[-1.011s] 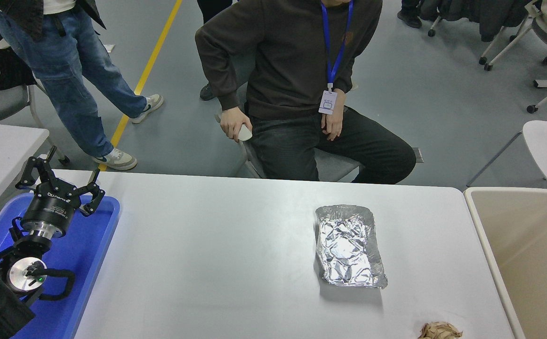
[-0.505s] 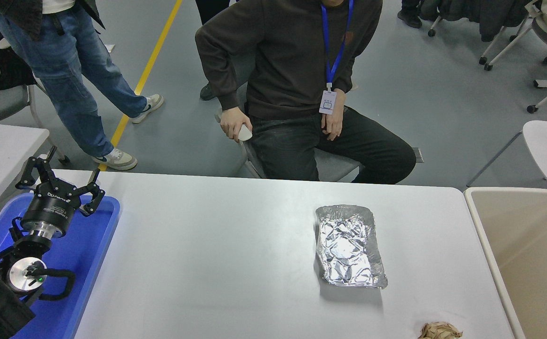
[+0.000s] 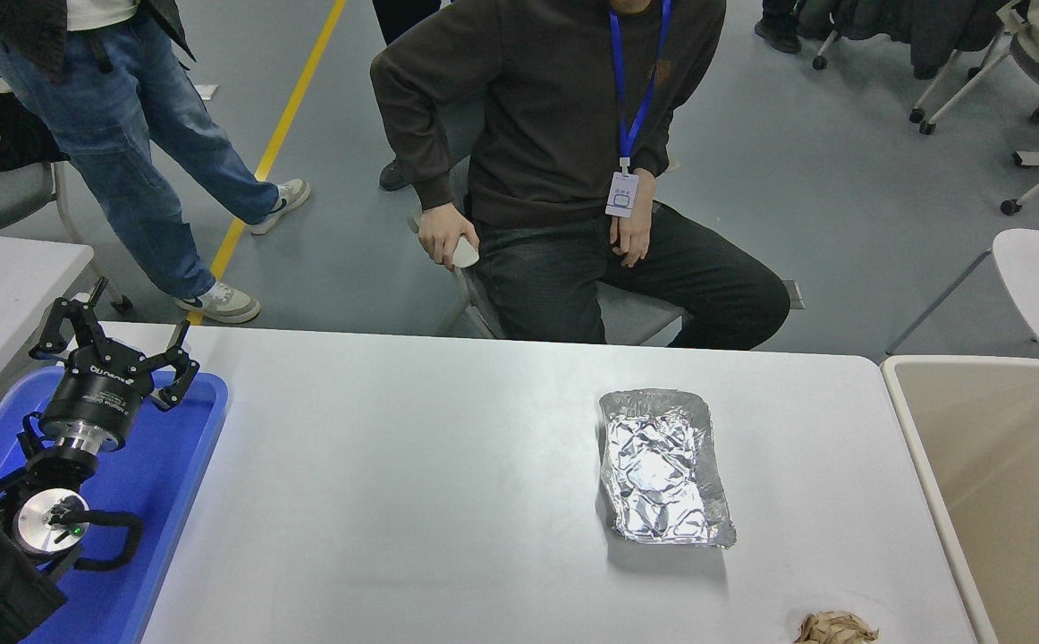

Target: Clean the table surface

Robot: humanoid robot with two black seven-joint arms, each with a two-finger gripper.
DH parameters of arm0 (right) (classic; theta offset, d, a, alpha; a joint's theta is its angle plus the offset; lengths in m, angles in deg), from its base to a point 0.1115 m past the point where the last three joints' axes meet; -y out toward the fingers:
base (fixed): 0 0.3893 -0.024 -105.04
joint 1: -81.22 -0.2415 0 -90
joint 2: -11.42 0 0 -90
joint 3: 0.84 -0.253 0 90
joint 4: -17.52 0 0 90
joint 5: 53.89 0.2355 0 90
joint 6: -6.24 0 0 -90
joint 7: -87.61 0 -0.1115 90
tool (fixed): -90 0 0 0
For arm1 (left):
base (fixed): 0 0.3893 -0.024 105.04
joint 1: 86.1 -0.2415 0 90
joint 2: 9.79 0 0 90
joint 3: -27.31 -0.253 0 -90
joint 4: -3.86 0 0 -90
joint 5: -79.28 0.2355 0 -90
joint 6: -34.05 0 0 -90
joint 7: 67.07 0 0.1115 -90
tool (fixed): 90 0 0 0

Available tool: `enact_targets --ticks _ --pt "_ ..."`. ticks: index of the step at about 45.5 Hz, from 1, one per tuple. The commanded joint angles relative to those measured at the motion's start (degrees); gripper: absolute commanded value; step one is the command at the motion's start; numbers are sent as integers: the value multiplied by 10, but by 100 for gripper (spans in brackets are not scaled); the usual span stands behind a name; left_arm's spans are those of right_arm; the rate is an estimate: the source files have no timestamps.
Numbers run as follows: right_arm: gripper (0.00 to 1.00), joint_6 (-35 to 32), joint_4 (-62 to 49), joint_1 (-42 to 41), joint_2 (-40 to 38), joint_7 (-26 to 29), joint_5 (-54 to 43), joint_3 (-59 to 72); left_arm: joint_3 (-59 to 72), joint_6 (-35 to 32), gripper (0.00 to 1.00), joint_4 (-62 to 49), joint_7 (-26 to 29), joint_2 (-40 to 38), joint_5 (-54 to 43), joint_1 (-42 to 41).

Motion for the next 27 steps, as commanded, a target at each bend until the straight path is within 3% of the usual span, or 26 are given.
enact_targets --ticks 1,10,19,27 --pt "98 -2 0 -9 -6 2 89 -5 0 0 100 0 0 0 0 0" --pt "98 -16 2 -24 -5 8 203 -7 0 0 100 0 0 0 0 0" --pt "98 -125 0 -52 -6 41 344 -77 0 0 100 0 0 0 0 0" --pt "99 -161 2 -53 -7 73 370 -174 0 0 100 0 0 0 0 0"
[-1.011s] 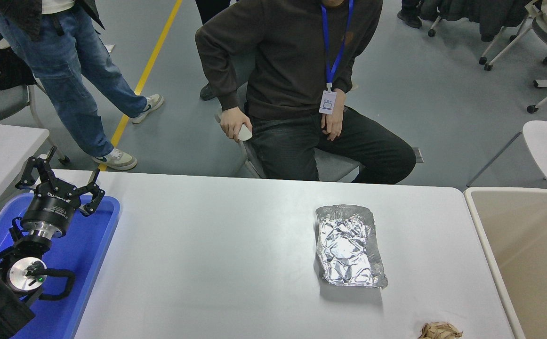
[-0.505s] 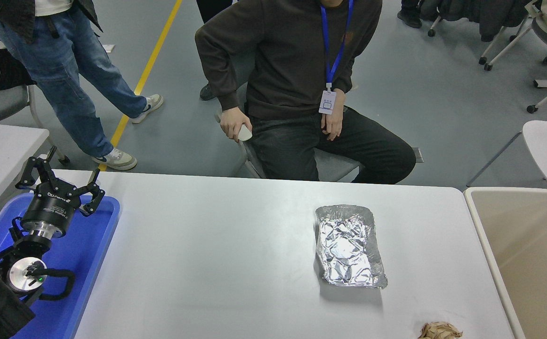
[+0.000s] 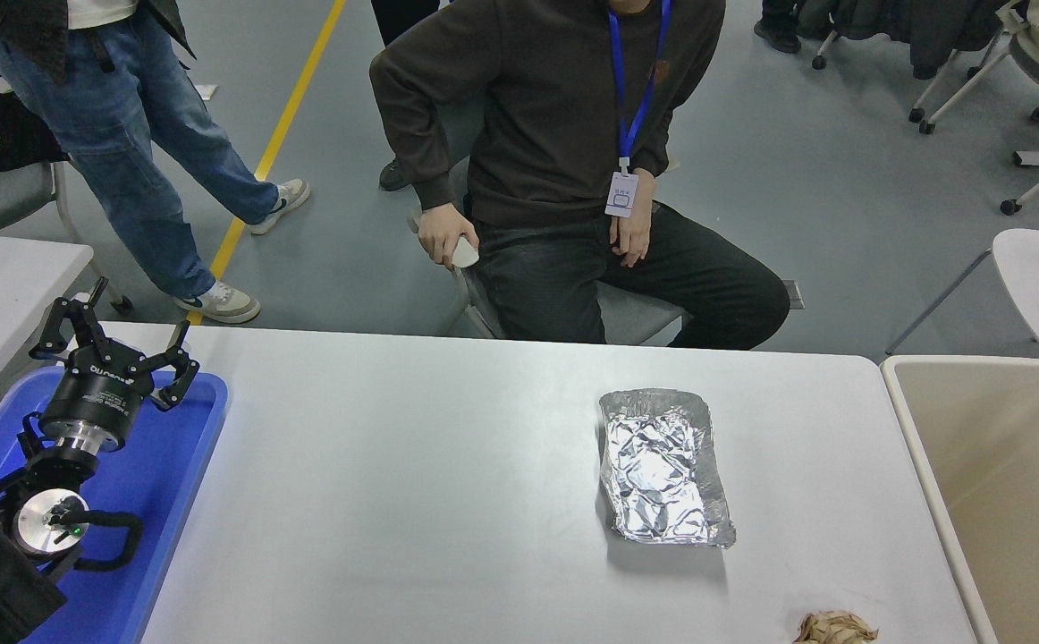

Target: Clean the table surface

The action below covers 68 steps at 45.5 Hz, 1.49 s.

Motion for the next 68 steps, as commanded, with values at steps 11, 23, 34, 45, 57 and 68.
enact_targets --ticks 11,23,34,45,57,68 --pt "99 -82 6 -36 3 51 81 -218 0 0 100 0 0 0 0 0" --pt "99 -91 89 -30 -9 57 80 -282 0 0 100 0 0 0 0 0" --pt "99 -89 206 19 -29 58 79 -414 0 0 100 0 0 0 0 0" --pt "99 -89 285 43 -24 55 76 -475 0 0 100 0 0 0 0 0" --pt "99 -90 304 43 23 -22 49 -477 0 0 100 0 0 0 0 0" --pt "99 -59 366 57 73 -96 -32 -488 0 0 100 0 0 0 0 0"
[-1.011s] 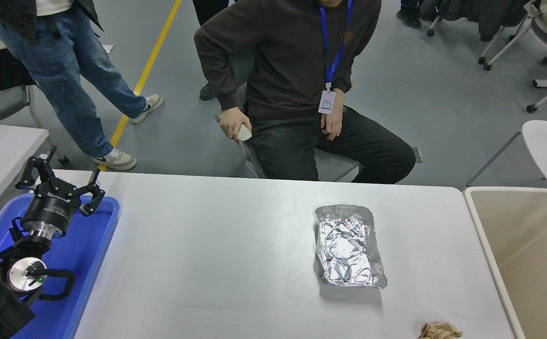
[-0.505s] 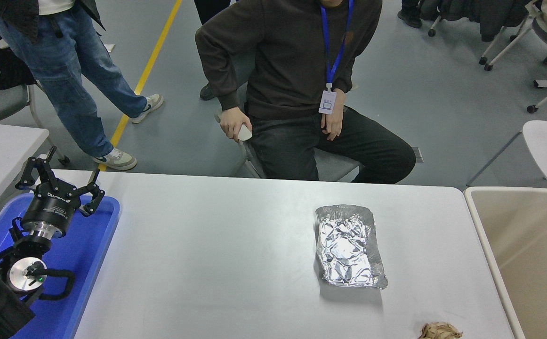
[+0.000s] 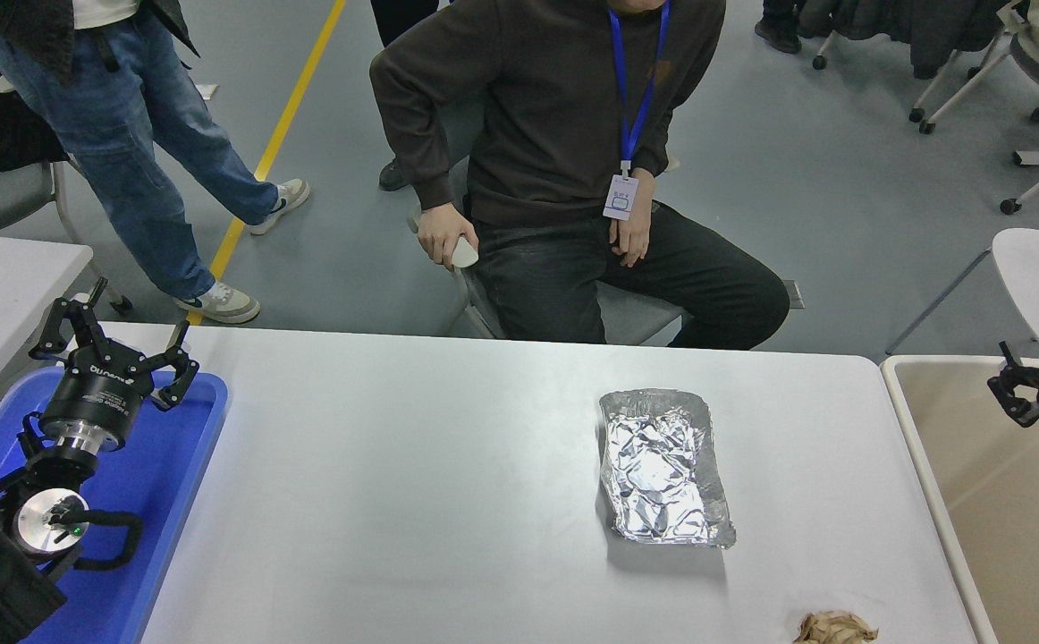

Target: Clean the table surface

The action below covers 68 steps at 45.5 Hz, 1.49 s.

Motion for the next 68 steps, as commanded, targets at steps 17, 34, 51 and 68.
enact_targets --ticks 17,34,51,68 --pt "99 93 104 23 105 -80 -158 -68 0 0 100 0 0 0 0 0" --pt "99 102 122 28 109 -73 -190 -61 0 0 100 0 0 0 0 0" --pt "99 154 180 39 93 -5 -179 -69 0 0 100 0 0 0 0 0" --pt "99 160 346 85 15 117 -265 -46 0 0 100 0 0 0 0 0"
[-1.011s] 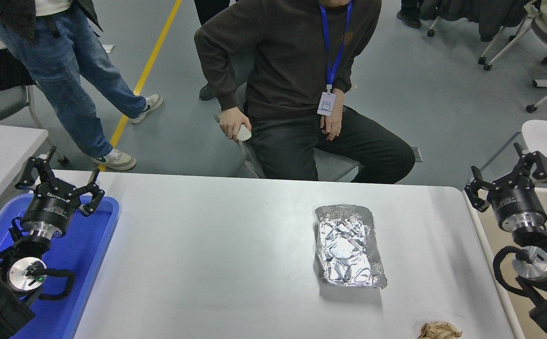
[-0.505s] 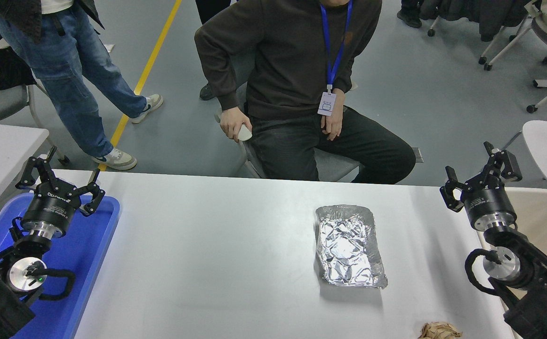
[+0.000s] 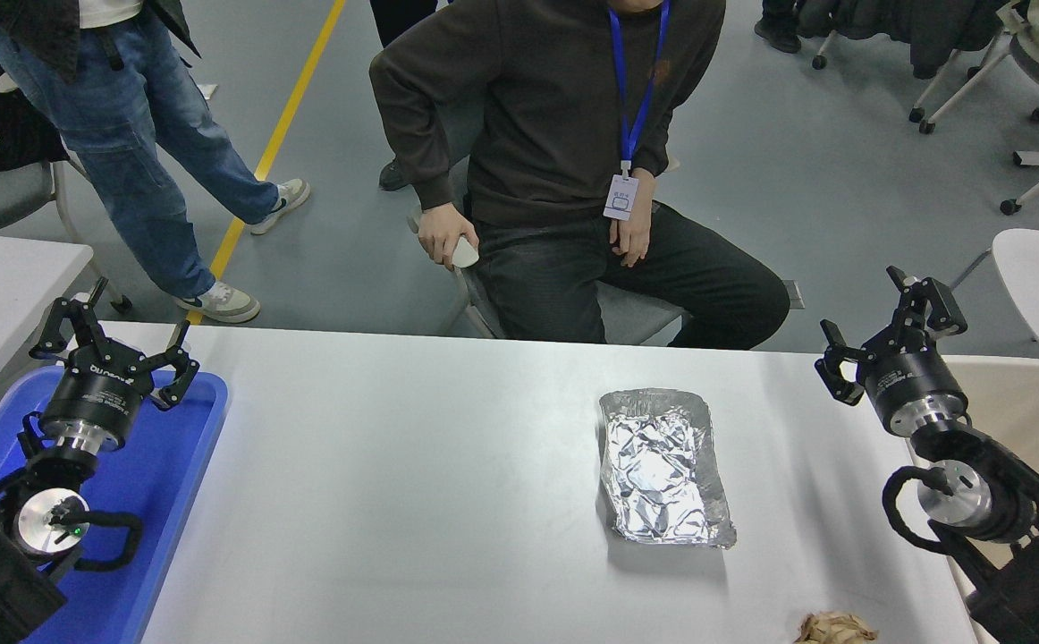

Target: Clean the table surface

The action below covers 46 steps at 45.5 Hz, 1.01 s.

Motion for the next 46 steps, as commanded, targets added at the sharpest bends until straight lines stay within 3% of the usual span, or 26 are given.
enact_targets --ticks 1,10,19,26,33,46 --pt "99 7 73 16 -39 65 -70 16 0 0 100 0 0 0 0 0" --pt "99 15 115 9 -79 78 -85 81 0 0 100 0 0 0 0 0" --pt "99 19 167 6 -128 141 -85 125 0 0 100 0 0 0 0 0" --pt "99 3 167 -11 -163 166 -88 127 0 0 100 0 0 0 0 0" --pt "99 -76 167 -29 -211 202 -135 146 0 0 100 0 0 0 0 0" --pt "99 -77 191 -49 -209 225 -152 203 0 0 100 0 0 0 0 0"
